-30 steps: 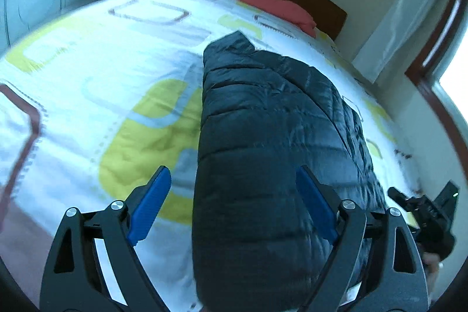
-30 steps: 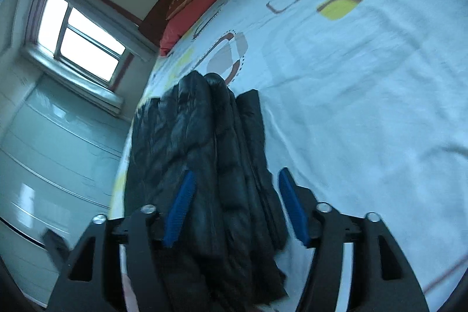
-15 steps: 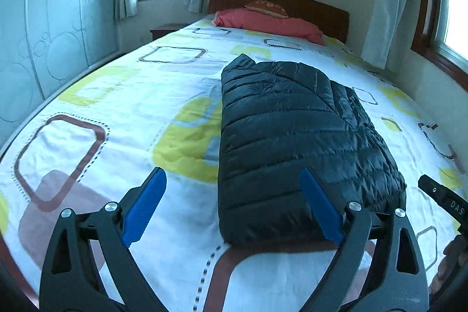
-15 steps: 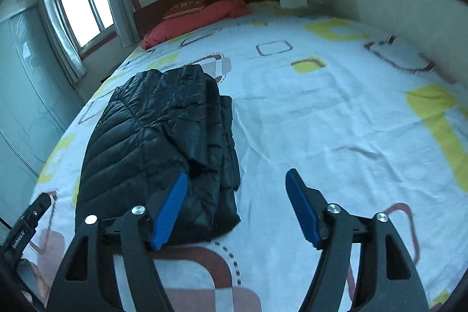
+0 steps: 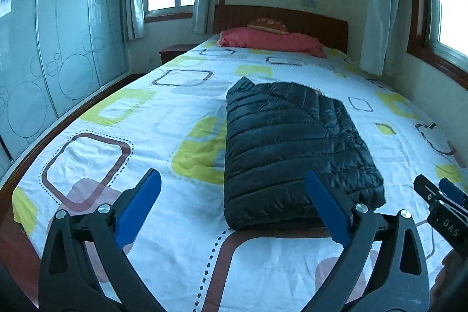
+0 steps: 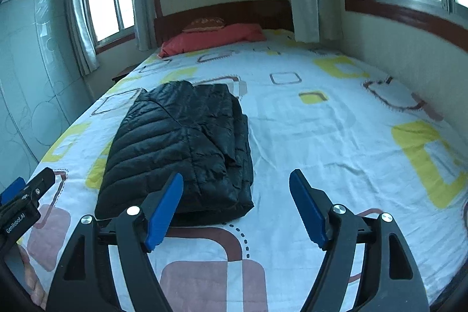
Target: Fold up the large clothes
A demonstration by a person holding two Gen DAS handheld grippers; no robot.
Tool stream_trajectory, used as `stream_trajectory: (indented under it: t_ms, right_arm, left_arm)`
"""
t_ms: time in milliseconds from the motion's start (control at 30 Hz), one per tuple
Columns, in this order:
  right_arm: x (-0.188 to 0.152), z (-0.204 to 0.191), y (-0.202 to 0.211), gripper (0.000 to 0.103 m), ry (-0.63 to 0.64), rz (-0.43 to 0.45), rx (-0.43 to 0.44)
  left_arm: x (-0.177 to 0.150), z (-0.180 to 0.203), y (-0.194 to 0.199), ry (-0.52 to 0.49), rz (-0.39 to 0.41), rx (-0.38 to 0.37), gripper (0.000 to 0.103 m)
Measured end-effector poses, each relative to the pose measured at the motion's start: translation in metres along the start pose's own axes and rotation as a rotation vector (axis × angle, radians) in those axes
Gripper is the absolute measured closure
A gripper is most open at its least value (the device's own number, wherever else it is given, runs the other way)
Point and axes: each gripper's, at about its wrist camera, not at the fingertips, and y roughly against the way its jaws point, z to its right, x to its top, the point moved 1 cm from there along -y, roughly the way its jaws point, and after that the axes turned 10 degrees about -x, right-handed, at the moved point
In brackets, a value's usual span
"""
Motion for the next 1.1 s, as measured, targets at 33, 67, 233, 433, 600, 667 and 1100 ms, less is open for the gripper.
stream_trajectory:
  t_ms: [33, 67, 233, 433, 600, 667, 1100]
  right_arm:
    - [0.002, 0.0, 0.005, 0.029, 0.004, 0.013, -0.002]
    - [0.003, 0.0, 0.008, 0.029, 0.007, 0.022, -0.004]
    - [0.004, -0.002, 0.019, 0.028, 0.022, 0.045, -0.007]
    - [0.002, -0.005, 0.018, 0.028, 0.029, 0.048, -0.001]
    - [0.001, -0.007, 0.018, 0.028, 0.029, 0.048, 0.0]
    - [0.001, -0.007, 0.018, 0.028, 0.03, 0.049, -0.001]
    - [0.0, -0.012, 0.021, 0.028, 0.04, 0.061, 0.0]
  left_arm:
    - [0.001, 0.001, 0.003, 0.001, 0.004, -0.002, 0.004]
    - [0.001, 0.001, 0.006, 0.002, 0.009, -0.005, 0.004]
    - [0.004, 0.006, 0.014, 0.004, 0.022, -0.025, 0.004]
    - [0.002, 0.01, 0.016, 0.003, 0.022, -0.028, 0.004]
    - [0.001, 0.008, 0.017, 0.016, 0.022, -0.026, 0.004]
    - [0.0, 0.008, 0.016, 0.018, 0.023, -0.025, 0.004]
    - [-0.002, 0.008, 0.014, 0.021, 0.018, -0.022, 0.004]
